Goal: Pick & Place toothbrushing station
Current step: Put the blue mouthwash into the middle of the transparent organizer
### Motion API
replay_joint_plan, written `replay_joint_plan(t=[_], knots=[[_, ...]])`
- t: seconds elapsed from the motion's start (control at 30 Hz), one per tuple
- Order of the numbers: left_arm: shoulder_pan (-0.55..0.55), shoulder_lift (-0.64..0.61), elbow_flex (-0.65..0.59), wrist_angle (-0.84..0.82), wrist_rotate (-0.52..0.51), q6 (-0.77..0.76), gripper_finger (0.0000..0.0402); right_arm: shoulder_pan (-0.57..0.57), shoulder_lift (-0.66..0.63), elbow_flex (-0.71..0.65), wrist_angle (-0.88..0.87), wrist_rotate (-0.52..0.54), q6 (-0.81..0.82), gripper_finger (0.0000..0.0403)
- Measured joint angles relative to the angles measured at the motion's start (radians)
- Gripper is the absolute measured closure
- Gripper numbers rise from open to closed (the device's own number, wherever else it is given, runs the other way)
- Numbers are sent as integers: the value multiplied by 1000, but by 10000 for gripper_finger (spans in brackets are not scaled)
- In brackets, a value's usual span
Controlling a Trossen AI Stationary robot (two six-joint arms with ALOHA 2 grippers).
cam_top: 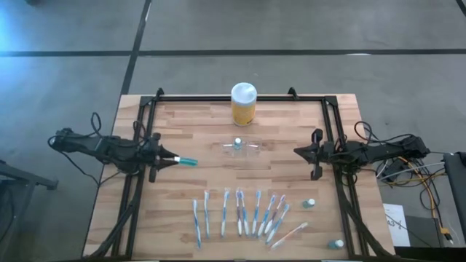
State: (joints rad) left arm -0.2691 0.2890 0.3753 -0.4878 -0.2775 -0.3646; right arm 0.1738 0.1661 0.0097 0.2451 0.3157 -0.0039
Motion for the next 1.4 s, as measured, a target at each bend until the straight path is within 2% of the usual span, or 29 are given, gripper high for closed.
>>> replay_joint_plan(t=[0.2,0.33,0.43,0.7,0.87,1.07,1.27,1.4], knots=[[1,37,25,28,-1,-98,303,0,0,0,-1,0,1,394],[1,129,133,26,-2,-76,303,0,1,0,-2,0,1,394],[8,254,248,6,-12,-48,303,0,1,0,-2,0,0,394],[50,728,671,-179,-16,69,303,0,1,0,-2,0,-3,394],[91,1061,976,-398,-12,198,303,0,1,0,-2,0,-10,394],[141,1389,1369,-628,-29,365,303,0,0,0,-3,0,-19,394],[192,1602,1668,-748,-28,444,303,0,1,0,-5,0,-26,394],[227,1716,1785,-839,-30,481,303,0,1,0,-6,0,-26,394]])
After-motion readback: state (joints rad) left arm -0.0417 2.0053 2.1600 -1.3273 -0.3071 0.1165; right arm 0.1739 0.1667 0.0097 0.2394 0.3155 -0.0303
